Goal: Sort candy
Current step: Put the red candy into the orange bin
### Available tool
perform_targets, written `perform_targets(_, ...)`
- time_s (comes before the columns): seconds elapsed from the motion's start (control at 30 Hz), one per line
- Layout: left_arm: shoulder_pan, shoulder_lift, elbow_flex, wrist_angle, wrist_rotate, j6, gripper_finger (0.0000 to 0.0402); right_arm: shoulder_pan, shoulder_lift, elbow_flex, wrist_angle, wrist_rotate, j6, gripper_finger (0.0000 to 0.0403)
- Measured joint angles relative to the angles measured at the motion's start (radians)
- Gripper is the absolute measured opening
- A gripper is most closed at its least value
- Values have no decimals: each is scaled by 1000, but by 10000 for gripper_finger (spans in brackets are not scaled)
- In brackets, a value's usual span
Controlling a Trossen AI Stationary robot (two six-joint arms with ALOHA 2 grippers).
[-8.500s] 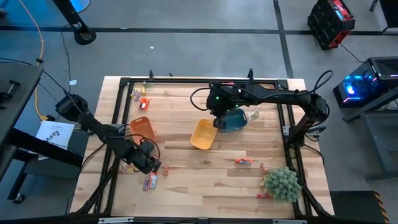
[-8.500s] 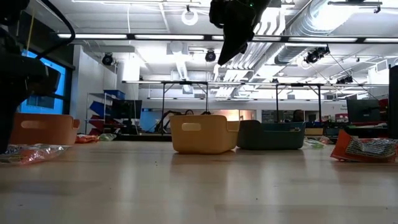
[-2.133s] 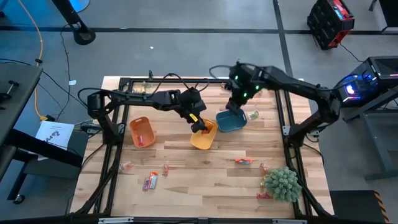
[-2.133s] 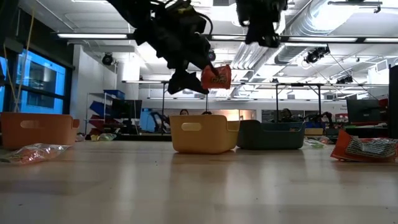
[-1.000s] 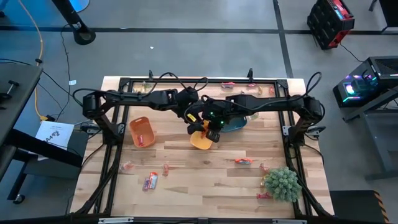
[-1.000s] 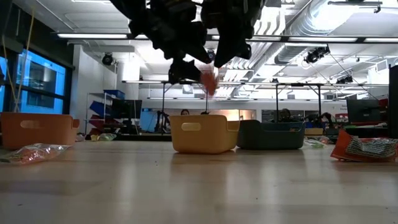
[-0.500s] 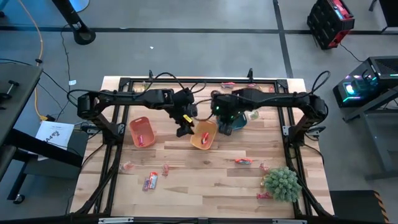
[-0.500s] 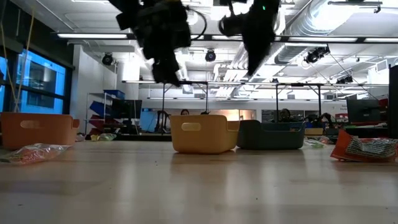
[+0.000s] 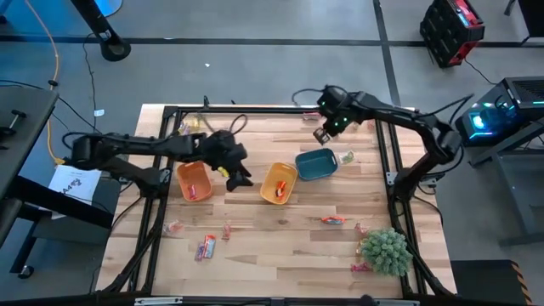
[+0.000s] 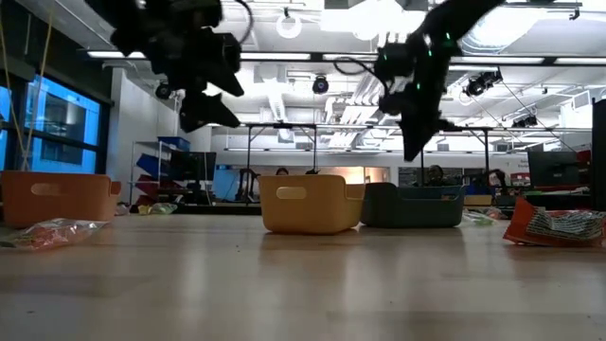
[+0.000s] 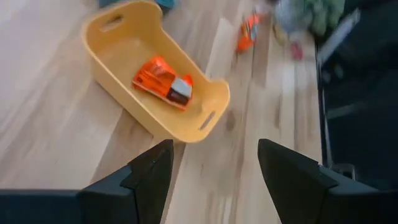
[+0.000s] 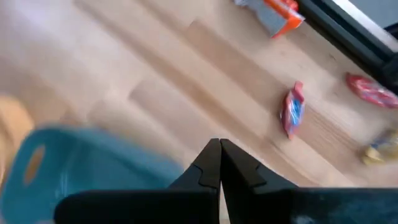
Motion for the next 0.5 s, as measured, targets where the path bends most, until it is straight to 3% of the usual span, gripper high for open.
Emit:
perform_targets(0.17, -16, -72, -45, 30, -43, -111, 226, -98, 24, -134, 175, -25, 18, 15)
perform_targets(0.33, -38, -99, -49, 30, -84, -161, 226, -165, 58, -231, 267, -13, 30, 84)
perform_targets(0.5, -49, -99, -49, 48, -136, -206, 226, -187, 60, -274, 374, 80, 24, 155)
